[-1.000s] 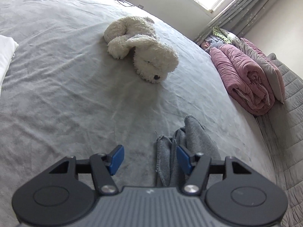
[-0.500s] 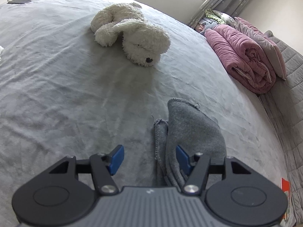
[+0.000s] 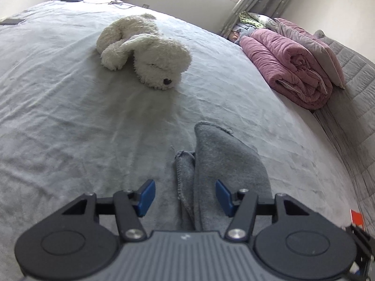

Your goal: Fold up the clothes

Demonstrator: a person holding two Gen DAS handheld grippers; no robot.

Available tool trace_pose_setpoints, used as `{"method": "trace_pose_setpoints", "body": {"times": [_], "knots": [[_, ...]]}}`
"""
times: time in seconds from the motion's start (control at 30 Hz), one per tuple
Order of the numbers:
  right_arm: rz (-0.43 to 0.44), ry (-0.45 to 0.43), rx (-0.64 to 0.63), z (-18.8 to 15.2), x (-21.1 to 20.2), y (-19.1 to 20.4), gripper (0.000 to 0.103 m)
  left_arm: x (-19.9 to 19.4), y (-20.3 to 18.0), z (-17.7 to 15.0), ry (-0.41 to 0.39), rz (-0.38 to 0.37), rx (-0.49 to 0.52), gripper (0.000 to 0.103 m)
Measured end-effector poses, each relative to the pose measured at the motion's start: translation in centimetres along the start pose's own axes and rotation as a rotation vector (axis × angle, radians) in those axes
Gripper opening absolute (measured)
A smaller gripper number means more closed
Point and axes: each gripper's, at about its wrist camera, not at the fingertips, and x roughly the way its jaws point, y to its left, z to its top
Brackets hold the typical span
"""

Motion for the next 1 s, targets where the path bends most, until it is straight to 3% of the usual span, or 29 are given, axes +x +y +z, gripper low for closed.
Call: {"method": "trace_pose_setpoints", "body": {"times": [0.1, 0.17, 0.4, 0.57, 0.83, 1.0], "knots": [[0.074, 0.045, 0.012, -1.5, 0.8, 0.5, 0.02, -0.4, -1.6, -0.6, -0.032, -0.054, 0.061, 0.053], [0.078, 0.086, -0.001, -2.9, 1.3, 1.8, 0.015, -0.3, -2.5, -1.1, -0.032, -0.082, 0.091, 0.053], [0.021, 0.157, -0.058, -4.7, 2.8, 2.7, 0.015, 2.6, -3.6, -2.9, 0.042, -0.036, 0.148, 0.049], [0.013, 0.172, -0.043, -5.4, 3.2, 2.5, 0.014, 3.8, -3.1, -3.4, 0.056, -0.021, 0.124, 0.052], [0.014, 0.166, -0.029, -5.4, 2.4, 2.5, 0.015, 3.3, -2.2, -2.9, 0.041, -0.032, 0.075, 0.05], [0.036, 0.147, 0.012, -4.8, 2.2, 1.9, 0.016, 3.8, -2.4, -3.1, 0.031, -0.004, 0.101, 0.049]]}}
